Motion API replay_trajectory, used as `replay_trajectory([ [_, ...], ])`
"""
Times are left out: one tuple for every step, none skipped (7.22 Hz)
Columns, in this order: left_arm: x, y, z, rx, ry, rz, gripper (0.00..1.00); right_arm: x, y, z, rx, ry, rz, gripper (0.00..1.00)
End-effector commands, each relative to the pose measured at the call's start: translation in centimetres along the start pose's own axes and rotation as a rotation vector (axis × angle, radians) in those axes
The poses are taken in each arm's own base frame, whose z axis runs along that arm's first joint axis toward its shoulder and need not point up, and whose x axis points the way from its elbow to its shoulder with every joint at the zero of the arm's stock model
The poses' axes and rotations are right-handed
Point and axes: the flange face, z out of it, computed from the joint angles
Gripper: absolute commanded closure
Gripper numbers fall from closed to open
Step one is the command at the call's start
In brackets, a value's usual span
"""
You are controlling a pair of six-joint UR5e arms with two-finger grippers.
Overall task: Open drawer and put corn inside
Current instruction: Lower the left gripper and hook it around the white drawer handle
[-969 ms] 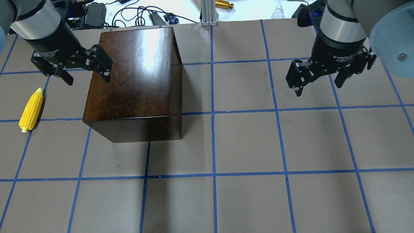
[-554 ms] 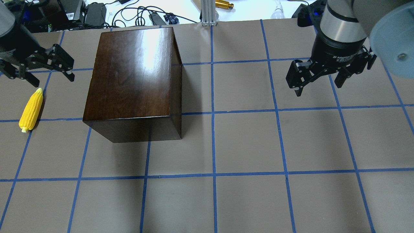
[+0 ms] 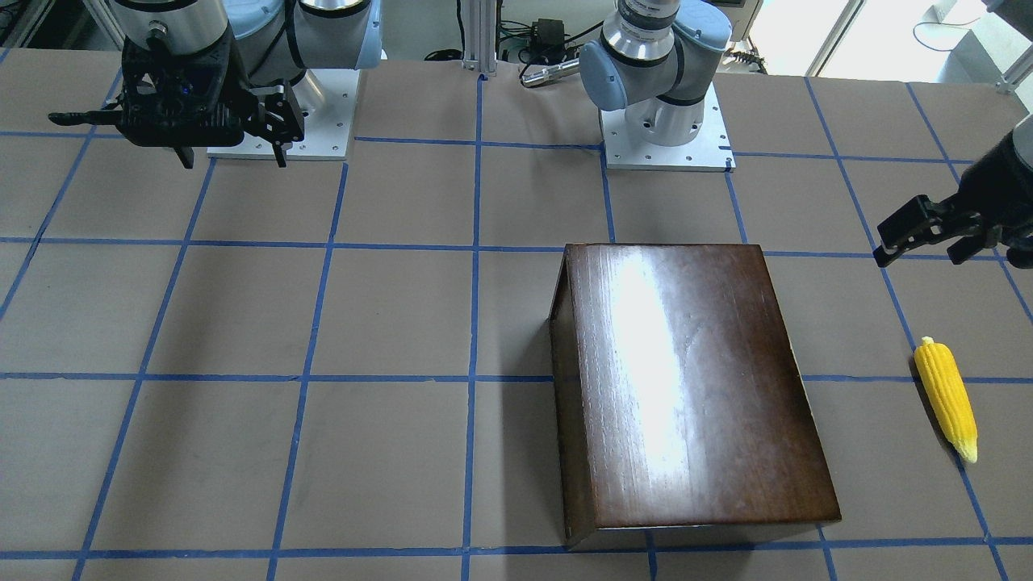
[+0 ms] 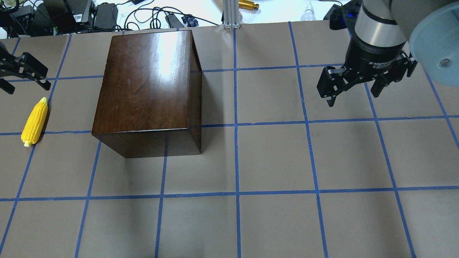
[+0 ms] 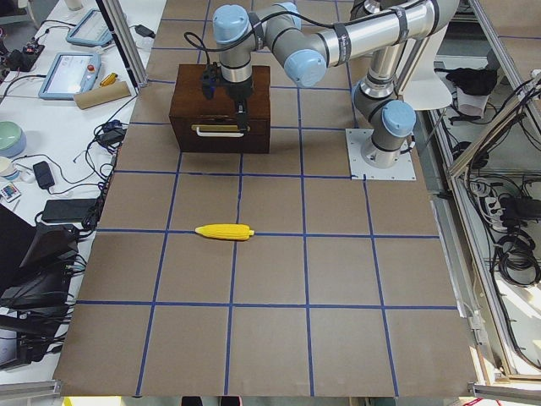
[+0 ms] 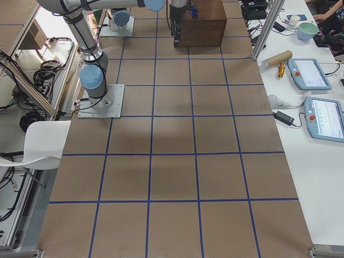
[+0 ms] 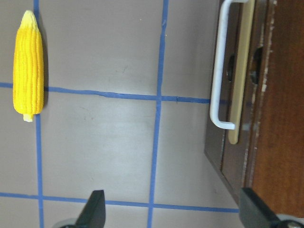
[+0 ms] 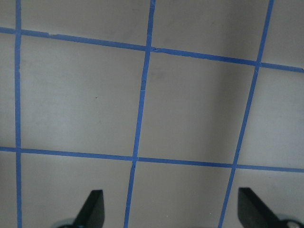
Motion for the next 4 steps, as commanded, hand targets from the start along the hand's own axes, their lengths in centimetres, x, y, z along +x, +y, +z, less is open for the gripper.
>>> replay_trajectory([
  [-1.2, -1.9, 2.7, -0.023, 0.012, 0.006, 0.0, 0.0, 0.1, -0.1, 0.001, 0.0, 0.0, 0.0],
  [-1.5, -2.9, 4.1, -0.026, 0.024, 0.007, 0.0, 0.0, 0.1, -0.1, 0.001, 0.0, 0.0, 0.0],
  [-2.0, -4.2, 6.1, -0.038, 0.031, 0.009, 0.0, 0.0, 0.0, 0.0, 0.0, 0.0, 0.0, 0.0],
  [-2.4, -5.3, 8.0, -0.046, 0.036, 0.009, 0.0, 0.0, 0.1, -0.1, 0.001, 0.0, 0.0, 0.0],
])
